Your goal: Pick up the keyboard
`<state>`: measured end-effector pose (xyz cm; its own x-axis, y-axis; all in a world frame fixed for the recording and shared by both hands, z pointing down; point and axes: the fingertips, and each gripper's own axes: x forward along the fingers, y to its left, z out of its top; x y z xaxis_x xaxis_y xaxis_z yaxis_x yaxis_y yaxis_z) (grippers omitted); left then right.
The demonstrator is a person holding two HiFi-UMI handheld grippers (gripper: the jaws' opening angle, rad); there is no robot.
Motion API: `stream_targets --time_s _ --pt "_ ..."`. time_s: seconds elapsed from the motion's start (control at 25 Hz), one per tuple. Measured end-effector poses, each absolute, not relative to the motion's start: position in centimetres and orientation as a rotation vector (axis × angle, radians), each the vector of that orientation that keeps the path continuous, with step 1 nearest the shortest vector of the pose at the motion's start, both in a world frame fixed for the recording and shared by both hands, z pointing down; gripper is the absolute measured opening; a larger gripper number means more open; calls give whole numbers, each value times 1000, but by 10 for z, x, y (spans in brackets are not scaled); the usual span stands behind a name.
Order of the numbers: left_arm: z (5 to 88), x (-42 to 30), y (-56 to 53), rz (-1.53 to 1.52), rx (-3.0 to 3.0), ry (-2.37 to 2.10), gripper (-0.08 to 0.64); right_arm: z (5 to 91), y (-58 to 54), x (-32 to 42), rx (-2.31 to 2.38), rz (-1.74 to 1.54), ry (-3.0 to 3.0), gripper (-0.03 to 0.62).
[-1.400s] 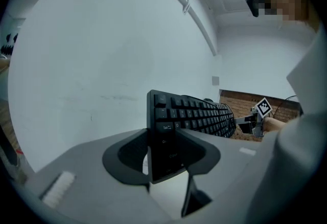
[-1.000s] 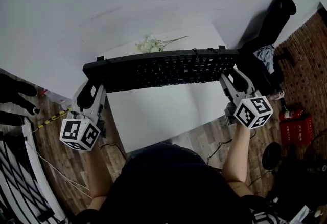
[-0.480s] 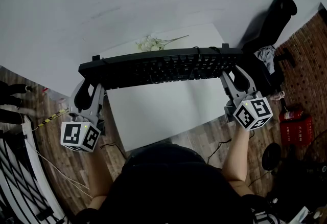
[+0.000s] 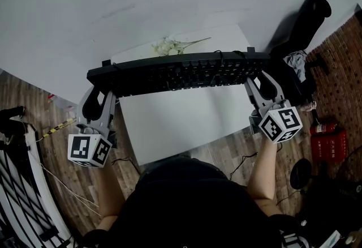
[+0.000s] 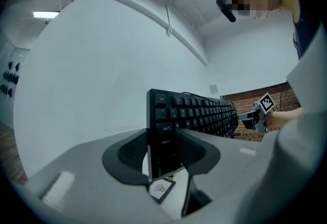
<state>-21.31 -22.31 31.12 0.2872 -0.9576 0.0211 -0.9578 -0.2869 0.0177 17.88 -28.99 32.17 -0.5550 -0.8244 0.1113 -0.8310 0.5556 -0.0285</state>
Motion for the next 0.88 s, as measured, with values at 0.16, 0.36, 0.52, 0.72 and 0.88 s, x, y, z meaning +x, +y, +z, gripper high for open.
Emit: stream_targets --time_s 0.16,0.36,0.52,0.72,0.88 --pt "307 -214 -221 17 2491 -1866 173 321 -289 178 1434 122 -2694 186" --pt "308 -213 -221 24 2487 -1867 173 322 -290 178 1433 128 -2688 186" --pt "306 -214 -220 28 2483 -1870 173 321 -290 178 1435 130 -2686 187" --pt "310 -213 -221 37 2477 -1868 173 322 -292 178 1451 110 -2672 186" --pt "312 -211 -220 41 2483 -1864 173 323 -293 179 1455 109 -2660 186"
